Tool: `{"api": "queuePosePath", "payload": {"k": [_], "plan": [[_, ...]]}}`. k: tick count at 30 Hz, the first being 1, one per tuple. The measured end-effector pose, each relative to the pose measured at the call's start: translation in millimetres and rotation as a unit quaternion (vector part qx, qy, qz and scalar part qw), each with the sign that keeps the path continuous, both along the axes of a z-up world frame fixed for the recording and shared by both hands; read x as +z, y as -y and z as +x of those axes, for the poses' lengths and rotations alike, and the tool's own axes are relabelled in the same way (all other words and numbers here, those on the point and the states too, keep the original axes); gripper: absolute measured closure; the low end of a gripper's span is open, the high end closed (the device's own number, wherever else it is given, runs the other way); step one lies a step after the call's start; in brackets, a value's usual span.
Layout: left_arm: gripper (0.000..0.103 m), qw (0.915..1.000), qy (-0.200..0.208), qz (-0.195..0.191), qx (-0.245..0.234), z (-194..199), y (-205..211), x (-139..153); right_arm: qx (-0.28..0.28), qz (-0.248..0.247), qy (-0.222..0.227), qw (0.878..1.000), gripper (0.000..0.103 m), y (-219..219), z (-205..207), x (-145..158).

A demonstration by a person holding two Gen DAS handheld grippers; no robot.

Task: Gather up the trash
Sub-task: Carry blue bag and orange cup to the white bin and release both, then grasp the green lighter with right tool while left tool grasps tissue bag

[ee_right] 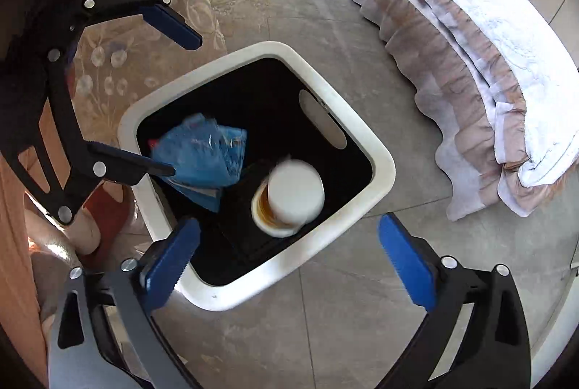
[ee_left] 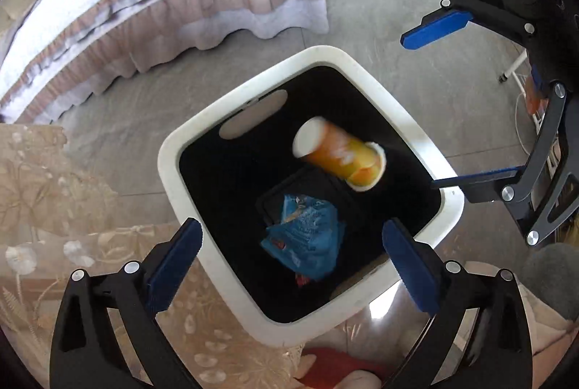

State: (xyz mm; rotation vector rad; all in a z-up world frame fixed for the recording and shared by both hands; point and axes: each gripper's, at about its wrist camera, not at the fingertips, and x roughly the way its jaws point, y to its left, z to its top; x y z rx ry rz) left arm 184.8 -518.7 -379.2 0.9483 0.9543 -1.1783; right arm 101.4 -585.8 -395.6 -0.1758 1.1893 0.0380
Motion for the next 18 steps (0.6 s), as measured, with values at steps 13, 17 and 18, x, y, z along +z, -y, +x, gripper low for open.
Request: {"api": "queuePosePath", "payload": {"k": [13,17,18], "plan": [[0.005,0.9995,0.015,-0.024,-0.014,-13.4,-0.4,20.7,-0.007,0.001,0.03,1.0,0.004,-2.5,-6.7,22.3],[0.005,0.999,0.019,-0.038,-0.009,-18.1,-6.5,40.0,-0.01,-0.003,0.053,0.999,0.004,-6.0,-11.4,44.3],[0.005,0.9988,0.022,-0.042,-0.008,-18.7,-8.0,44.5,-0.011,-0.001,0.057,0.998,0.004,-6.7,-12.3,49.7]]}}
